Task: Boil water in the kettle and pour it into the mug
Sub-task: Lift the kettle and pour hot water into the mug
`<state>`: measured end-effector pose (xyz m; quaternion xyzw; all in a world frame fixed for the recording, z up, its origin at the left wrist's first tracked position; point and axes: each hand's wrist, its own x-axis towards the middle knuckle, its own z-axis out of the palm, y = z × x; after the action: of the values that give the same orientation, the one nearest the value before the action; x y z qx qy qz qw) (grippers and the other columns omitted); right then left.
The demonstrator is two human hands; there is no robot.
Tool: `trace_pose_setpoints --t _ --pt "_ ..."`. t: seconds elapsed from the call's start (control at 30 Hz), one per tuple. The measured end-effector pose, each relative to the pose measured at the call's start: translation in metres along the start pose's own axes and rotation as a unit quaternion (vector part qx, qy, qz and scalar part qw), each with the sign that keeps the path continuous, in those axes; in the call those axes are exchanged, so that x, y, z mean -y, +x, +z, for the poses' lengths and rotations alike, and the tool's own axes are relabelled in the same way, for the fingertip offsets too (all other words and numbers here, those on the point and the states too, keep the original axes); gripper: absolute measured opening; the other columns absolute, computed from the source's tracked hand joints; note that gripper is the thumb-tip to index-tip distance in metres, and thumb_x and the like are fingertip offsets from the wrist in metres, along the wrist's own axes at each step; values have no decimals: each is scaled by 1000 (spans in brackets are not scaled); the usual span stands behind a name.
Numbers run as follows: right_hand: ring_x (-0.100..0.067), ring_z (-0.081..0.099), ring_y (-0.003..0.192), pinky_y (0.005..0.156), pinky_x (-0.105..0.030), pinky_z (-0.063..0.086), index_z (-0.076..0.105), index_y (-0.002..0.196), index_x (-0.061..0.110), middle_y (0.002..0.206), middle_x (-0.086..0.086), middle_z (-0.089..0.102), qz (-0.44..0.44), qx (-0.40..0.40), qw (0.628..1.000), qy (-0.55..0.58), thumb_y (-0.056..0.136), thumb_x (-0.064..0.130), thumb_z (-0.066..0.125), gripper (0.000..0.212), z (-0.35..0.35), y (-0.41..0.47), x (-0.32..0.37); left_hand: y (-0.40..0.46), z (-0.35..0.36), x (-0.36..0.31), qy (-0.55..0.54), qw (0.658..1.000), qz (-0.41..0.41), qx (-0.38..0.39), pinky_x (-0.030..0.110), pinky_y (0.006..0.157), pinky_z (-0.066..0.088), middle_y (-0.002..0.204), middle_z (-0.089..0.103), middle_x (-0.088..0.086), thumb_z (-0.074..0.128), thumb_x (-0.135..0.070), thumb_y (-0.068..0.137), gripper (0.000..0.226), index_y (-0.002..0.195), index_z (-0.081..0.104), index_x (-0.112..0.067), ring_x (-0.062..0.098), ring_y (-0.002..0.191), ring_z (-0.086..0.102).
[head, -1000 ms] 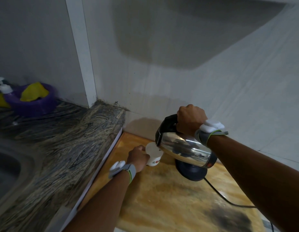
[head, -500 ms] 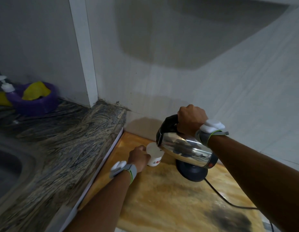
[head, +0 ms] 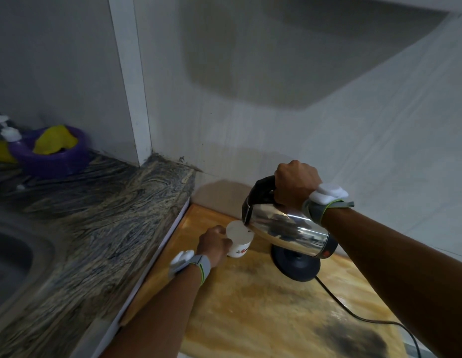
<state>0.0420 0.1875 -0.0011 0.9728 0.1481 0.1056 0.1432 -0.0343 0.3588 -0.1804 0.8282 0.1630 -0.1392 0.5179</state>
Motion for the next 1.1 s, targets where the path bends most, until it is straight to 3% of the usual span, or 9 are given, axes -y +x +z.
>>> trace_pose_setpoints --t 0.1,0.27,0.4,0.5,0.7,0.87,1.1 --pt "-27 48 52 52 -29 34 63 77 15 61 -4 46 -1 -1 1000 -4 61 35 71 26 -1 0 2 0 1 0 1 1000 1 0 43 90 59 124 72 24 60 -16 99 40 138 61 -12 41 113 69" --pt "-30 57 57 52 -30 35 64 77 16 62 -5 47 0 -2 1000 -5 62 33 68 23 -3 -1 4 0 1 -2 5 1000 -6 -2 44 90 60 126 70 24 59 -15 98 42 140 61 -13 43 114 68" --pt "-24 43 51 53 -29 35 65 78 15 58 3 34 -1 2 1000 -2 66 32 70 21 -5 0 4 3 0 -4 15 1000 -19 3 42 88 60 131 68 22 60 -15 97 43 140 60 -14 42 117 66" --pt "-25 47 54 53 -29 34 64 77 16 60 0 40 2 6 1000 -5 65 32 70 22 -6 1 4 3 0 -5 16 1000 -19 1 39 89 58 128 70 21 61 -14 95 40 135 63 -14 41 117 67" --pt "-22 38 47 50 -28 34 47 67 21 55 4 28 -7 9 1000 3 61 37 68 28 -2 3 2 3 -1 -5 14 1000 -21 4 37 87 57 131 69 21 62 -15 94 44 139 63 -16 40 118 67" --pt "-17 35 44 49 -27 34 59 73 19 55 4 32 0 9 1000 9 62 37 71 24 -2 4 0 3 -1 -4 20 1000 -19 2 40 91 58 131 69 20 62 -15 94 44 139 63 -16 40 118 66" --pt "-16 33 45 51 -27 33 58 71 20 55 5 30 2 13 1000 0 64 33 72 21 -4 3 1 2 -1 -5 23 1000 -18 2 41 94 58 128 71 20 61 -16 96 43 139 63 -15 39 117 67"
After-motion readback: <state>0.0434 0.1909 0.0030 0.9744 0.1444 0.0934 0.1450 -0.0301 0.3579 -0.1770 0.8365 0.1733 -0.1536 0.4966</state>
